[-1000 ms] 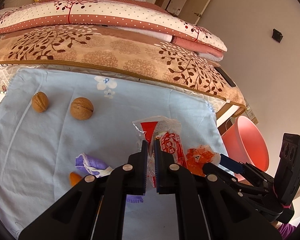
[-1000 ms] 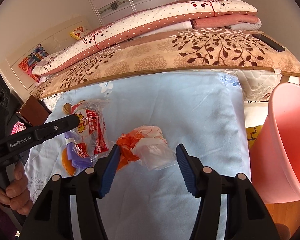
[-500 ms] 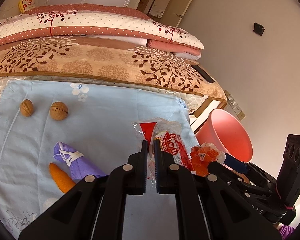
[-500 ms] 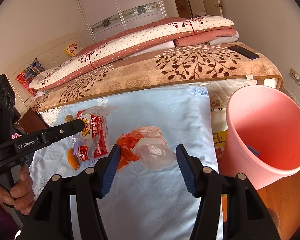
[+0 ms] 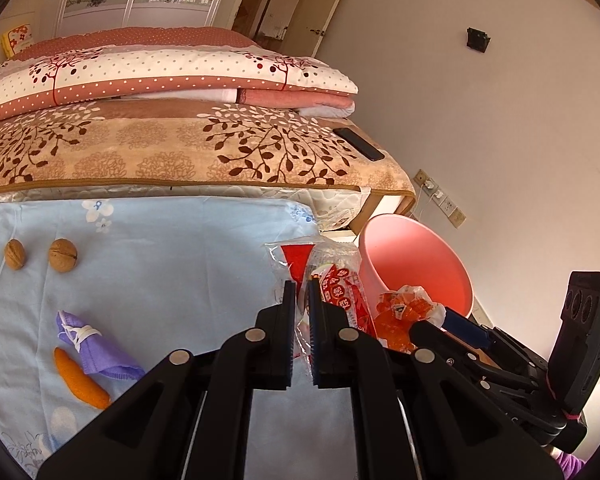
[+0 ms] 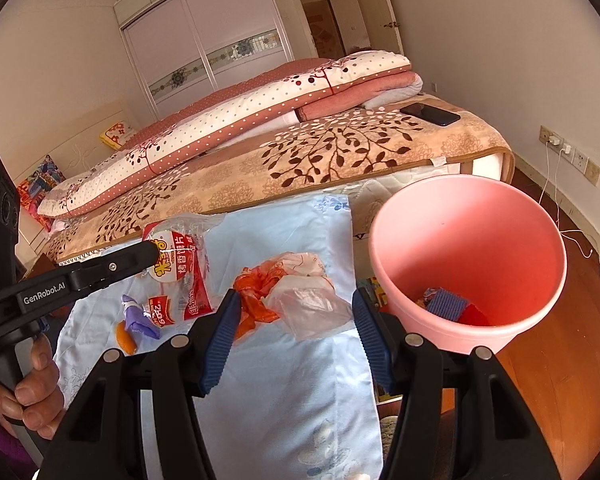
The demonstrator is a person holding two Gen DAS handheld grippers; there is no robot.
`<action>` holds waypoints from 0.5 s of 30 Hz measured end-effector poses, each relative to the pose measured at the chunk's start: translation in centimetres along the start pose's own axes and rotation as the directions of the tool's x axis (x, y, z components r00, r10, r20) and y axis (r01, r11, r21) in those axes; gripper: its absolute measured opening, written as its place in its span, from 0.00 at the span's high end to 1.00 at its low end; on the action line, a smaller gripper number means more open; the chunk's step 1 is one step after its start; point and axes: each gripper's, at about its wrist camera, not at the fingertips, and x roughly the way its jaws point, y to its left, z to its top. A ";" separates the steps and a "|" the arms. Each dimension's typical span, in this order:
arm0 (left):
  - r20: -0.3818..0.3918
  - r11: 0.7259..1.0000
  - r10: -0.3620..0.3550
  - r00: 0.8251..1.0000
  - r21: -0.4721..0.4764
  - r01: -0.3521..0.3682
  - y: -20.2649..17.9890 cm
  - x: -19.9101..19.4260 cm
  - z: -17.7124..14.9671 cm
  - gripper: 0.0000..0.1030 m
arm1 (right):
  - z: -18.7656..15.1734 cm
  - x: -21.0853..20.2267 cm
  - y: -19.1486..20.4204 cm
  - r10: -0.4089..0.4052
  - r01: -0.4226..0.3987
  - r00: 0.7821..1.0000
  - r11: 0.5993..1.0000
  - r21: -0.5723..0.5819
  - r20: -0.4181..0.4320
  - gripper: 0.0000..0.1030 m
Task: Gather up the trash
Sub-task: 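Carry the snack bag and orange plastic bag over the pink bin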
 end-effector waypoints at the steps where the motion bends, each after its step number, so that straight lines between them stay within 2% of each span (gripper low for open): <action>1: 0.000 1.000 -0.005 1.000 0.009 0.005 -0.5 0.2 0.1 0.94 | 0.1 -0.2 -0.5 -0.007 0.006 1.000 1.000 0.009 0.005 0.44; 9: -0.006 0.996 -0.051 0.999 0.072 0.052 -4.4 2.1 1.0 0.94 | 0.7 -1.5 -4.5 -0.073 0.069 0.996 0.993 0.092 0.044 0.44; 15: -0.014 0.992 -0.056 0.998 0.114 0.057 -6.8 4.2 1.4 0.94 | 1.0 -2.0 -7.1 -0.125 0.115 0.990 0.983 0.146 0.062 0.44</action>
